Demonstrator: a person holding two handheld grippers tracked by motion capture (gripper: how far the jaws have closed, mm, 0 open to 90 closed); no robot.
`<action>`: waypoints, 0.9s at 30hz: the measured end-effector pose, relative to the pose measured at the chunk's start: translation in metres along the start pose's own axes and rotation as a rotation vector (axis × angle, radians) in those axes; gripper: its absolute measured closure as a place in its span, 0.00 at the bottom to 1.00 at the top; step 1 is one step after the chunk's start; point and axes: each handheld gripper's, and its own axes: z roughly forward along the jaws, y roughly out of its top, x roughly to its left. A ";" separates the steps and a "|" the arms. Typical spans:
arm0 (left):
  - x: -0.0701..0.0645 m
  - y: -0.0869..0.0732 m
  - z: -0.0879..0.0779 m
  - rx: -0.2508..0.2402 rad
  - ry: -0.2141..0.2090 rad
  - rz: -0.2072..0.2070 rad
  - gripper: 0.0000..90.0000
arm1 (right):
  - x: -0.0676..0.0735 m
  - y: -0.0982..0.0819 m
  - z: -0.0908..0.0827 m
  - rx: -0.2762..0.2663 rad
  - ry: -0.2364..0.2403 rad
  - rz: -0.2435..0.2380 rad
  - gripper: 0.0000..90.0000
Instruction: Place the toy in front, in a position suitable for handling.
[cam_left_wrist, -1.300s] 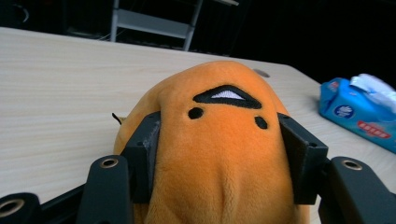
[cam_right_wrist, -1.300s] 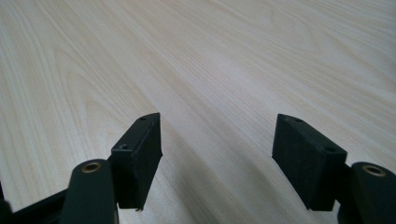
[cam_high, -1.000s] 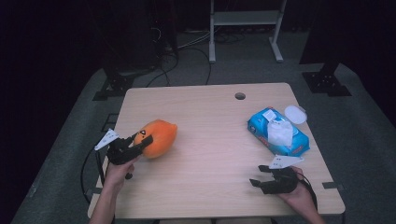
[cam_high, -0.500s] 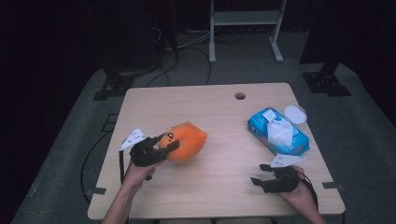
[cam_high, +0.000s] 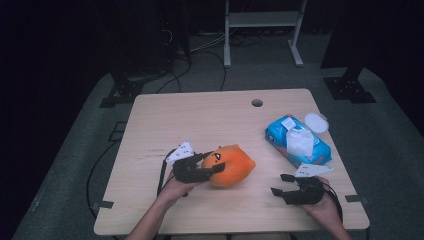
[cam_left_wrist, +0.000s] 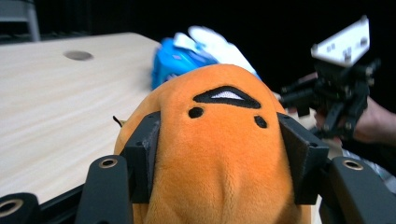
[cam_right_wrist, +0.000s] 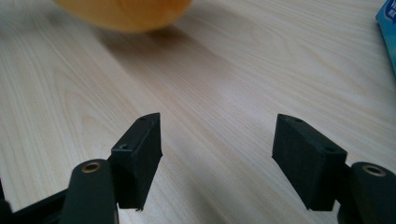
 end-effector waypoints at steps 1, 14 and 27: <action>-0.001 -0.002 0.003 0.009 -0.007 0.005 0.45 | 0.000 0.000 0.000 -0.001 -0.002 -0.003 0.35; -0.009 -0.017 0.019 0.069 -0.050 0.078 0.40 | -0.003 -0.001 -0.004 -0.010 -0.013 0.003 0.35; -0.006 -0.013 0.002 0.043 -0.012 0.073 0.17 | -0.007 -0.001 -0.005 -0.021 -0.016 0.015 0.35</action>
